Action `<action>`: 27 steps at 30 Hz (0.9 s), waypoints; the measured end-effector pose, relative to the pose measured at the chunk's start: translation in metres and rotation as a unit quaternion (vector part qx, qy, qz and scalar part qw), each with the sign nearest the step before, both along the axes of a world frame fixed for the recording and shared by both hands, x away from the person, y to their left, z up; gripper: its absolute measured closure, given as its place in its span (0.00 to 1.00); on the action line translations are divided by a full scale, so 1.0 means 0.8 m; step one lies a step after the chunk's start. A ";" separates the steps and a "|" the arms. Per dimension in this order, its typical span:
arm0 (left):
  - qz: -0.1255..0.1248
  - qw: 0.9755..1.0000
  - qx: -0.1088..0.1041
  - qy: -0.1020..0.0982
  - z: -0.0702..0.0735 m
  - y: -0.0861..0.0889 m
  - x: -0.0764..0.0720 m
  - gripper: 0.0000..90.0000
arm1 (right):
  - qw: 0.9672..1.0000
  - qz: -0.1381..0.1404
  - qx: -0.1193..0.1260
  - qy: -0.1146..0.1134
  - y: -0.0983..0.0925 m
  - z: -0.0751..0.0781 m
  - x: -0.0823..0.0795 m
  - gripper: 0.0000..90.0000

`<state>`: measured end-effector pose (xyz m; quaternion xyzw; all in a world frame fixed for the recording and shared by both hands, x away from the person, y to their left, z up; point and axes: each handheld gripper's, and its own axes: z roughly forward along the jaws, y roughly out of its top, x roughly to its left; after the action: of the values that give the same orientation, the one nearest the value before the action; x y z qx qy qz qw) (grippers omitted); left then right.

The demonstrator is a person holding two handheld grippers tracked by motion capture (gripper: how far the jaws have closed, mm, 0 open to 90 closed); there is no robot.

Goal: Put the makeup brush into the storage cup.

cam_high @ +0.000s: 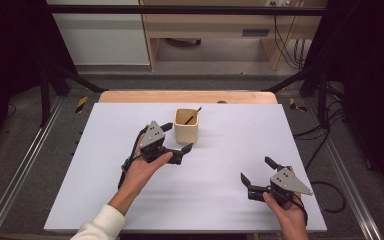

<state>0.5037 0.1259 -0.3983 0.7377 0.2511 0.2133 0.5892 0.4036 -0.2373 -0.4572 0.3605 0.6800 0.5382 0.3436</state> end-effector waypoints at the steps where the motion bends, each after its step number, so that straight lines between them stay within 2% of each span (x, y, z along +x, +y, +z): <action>1: -0.002 1.000 0.000 0.000 0.000 0.001 -0.001 0.01 | 1.000 0.000 0.000 0.000 0.000 0.000 0.000 0.04; 23: -0.006 1.000 0.000 -0.007 -0.013 0.034 -0.026 0.01 | 1.000 -0.001 -0.002 0.001 0.000 0.000 0.000 0.04; 27: -0.004 1.000 -0.005 -0.008 -0.015 0.042 -0.030 0.01 | 1.000 -0.001 -0.002 0.000 0.000 0.000 0.000 0.04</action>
<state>0.4796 0.1596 -0.4106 0.7338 0.2448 0.2157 0.5959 0.4035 -0.2372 -0.4574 0.3609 0.6806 0.5363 0.3448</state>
